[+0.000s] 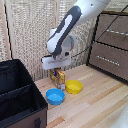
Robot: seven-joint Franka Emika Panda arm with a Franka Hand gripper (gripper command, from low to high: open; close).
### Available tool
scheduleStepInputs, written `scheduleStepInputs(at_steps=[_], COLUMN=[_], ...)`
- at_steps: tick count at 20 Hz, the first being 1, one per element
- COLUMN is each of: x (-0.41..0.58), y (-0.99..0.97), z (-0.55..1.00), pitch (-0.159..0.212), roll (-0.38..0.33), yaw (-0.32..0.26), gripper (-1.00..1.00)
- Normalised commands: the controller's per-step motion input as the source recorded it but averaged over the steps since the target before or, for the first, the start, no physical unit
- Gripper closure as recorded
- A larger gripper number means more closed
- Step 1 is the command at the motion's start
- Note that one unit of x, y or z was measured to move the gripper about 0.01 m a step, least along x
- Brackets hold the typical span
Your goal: Position your gripper near the granola bar, please. Lightly grip the granola bar with your gripping tool. Relocate your gripper along with the granola bar toward the leading division of the caddy with caution. Gently release the granola bar into the leading division of the caddy.
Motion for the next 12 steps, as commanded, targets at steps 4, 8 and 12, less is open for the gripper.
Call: scheduleStepInputs(at_steps=[4, 8, 12], x=[0.203, 0.192, 0.129], y=[0.06, 0.08, 0.08], z=[0.99, 1.0, 1.0], pitch=[0.034, 0.035, 0.034], roll=[-0.008, -0.022, -0.017], yaw=[-0.02, -0.01, -0.027], gripper=[1.0, 1.0, 1.0])
